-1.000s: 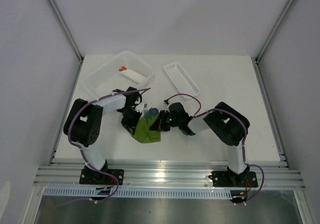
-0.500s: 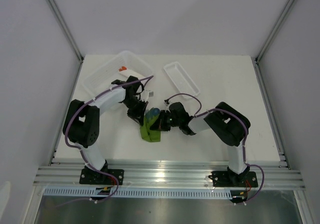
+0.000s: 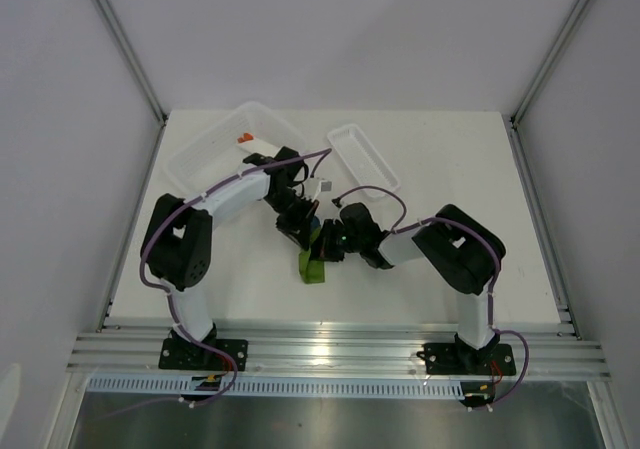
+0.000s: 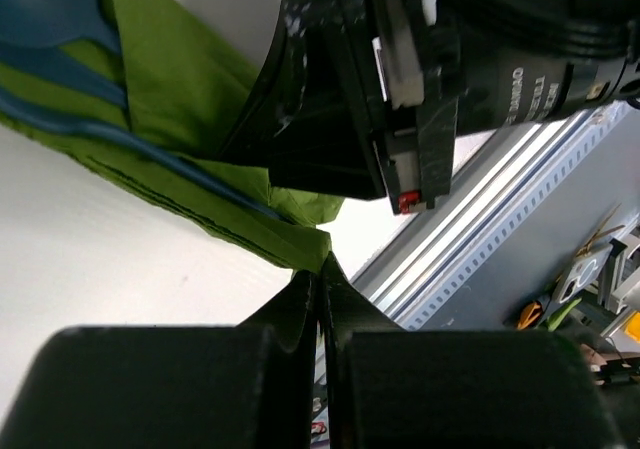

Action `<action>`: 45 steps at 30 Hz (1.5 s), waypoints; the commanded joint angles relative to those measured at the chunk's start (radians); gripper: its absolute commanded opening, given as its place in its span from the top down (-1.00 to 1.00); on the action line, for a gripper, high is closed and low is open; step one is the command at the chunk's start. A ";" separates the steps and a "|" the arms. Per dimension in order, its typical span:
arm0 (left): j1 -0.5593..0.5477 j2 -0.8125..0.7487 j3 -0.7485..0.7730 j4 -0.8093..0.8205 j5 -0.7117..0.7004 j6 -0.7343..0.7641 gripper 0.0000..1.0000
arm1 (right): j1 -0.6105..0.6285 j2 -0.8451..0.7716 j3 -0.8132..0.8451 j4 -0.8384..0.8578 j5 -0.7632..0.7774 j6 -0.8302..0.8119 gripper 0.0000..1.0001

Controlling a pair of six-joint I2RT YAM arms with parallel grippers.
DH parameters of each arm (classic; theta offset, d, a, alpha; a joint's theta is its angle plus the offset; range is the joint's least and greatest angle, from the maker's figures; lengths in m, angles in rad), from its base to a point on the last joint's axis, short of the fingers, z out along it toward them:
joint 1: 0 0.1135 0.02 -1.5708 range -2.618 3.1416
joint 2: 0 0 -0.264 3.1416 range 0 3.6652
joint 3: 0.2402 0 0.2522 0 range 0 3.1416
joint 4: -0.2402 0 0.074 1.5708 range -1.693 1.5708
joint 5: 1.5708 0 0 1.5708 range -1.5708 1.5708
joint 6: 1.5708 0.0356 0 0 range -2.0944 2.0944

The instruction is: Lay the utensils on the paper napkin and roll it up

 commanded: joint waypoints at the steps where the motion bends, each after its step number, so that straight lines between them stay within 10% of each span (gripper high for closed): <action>1: -0.025 0.024 0.051 0.004 0.034 0.017 0.99 | -0.004 -0.046 0.010 -0.071 0.046 -0.042 1.00; 19: -0.050 0.067 0.050 0.008 -0.084 0.072 0.99 | -0.047 -0.219 0.027 -0.374 0.175 -0.117 0.92; 32: -0.073 0.065 0.066 0.024 -0.038 0.060 0.99 | -0.084 -0.112 -0.021 -0.225 0.081 -0.085 0.49; 45: -0.108 0.111 0.096 0.087 0.054 0.004 0.99 | -0.074 -0.100 -0.058 -0.118 0.064 -0.011 1.00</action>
